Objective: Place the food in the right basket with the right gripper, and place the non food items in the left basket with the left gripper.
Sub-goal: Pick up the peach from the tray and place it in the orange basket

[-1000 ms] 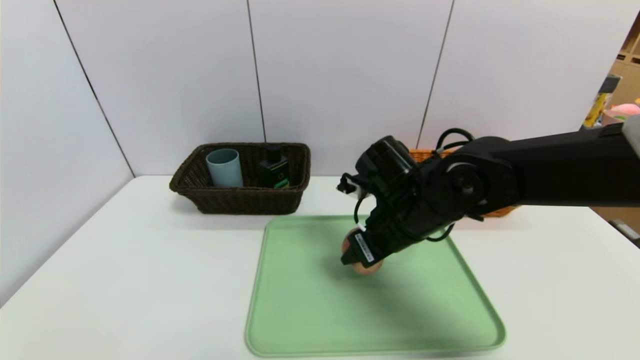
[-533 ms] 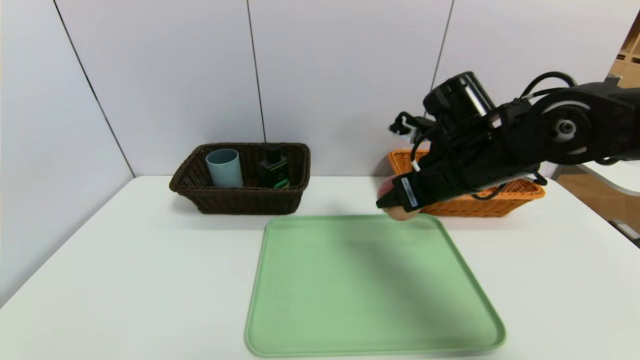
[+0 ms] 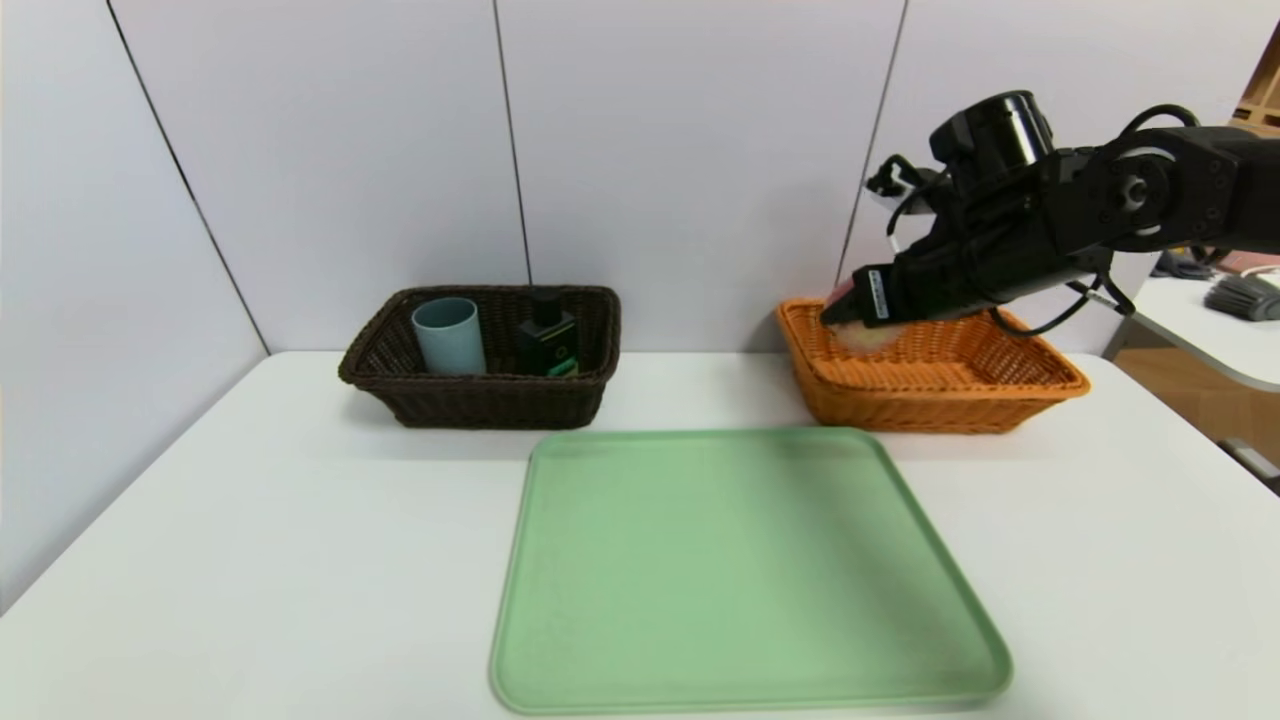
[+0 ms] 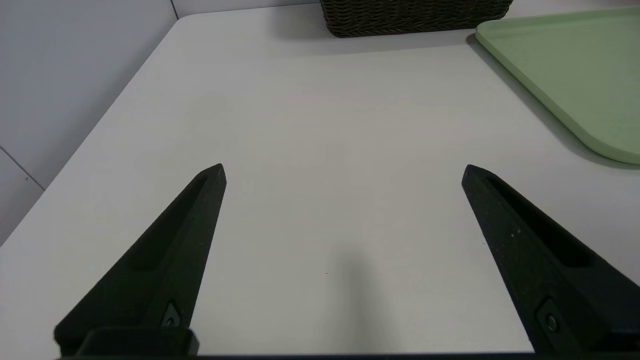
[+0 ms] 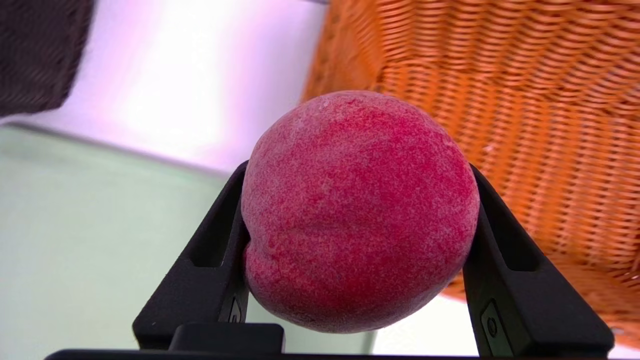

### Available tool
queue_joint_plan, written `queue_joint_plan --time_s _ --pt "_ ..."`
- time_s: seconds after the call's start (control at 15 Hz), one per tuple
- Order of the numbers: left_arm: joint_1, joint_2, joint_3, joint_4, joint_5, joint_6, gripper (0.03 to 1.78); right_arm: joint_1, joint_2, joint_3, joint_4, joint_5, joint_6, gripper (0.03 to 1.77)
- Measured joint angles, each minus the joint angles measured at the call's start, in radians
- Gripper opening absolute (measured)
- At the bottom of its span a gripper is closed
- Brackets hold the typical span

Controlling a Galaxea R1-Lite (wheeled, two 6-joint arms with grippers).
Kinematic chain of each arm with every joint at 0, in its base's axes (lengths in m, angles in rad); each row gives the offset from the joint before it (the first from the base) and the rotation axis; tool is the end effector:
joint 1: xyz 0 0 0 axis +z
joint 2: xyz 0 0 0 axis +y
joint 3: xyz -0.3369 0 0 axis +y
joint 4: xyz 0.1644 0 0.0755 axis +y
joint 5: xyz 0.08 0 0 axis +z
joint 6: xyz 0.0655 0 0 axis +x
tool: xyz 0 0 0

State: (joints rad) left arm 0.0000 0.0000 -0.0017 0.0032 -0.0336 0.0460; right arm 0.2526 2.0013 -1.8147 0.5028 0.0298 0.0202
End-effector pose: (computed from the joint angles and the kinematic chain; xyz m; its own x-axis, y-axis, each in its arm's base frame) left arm -0.0272 -0.0022 0.0756 0.9994 -0.0336 -0.0015 0.0336 0.9984 0.0459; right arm 0.4143 0.1090 0.2573 0.7394 0.2216 -0.6358 -0.2596 0.9651 0.0345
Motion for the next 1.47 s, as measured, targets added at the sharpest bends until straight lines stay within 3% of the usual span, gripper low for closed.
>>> queue_joint_plan --time_s 0.6,0.93,1.33,1.47 --pt "0.0 0.0 0.0 0.0 0.0 0.0 1.69 -0.109 0.206 -0.128 0.007 -0.003 0.003 1.13" --pt "0.0 0.0 0.0 0.0 0.0 0.0 1.69 -0.117 0.257 -0.134 0.009 -0.046 0.005 1.13" --pt "0.0 0.0 0.0 0.0 0.0 0.0 1.69 -0.118 0.28 -0.136 0.003 -0.05 0.009 1.13" --pt "0.0 0.0 0.0 0.0 0.0 0.0 1.69 -0.117 0.281 -0.137 0.002 -0.049 0.009 1.26"
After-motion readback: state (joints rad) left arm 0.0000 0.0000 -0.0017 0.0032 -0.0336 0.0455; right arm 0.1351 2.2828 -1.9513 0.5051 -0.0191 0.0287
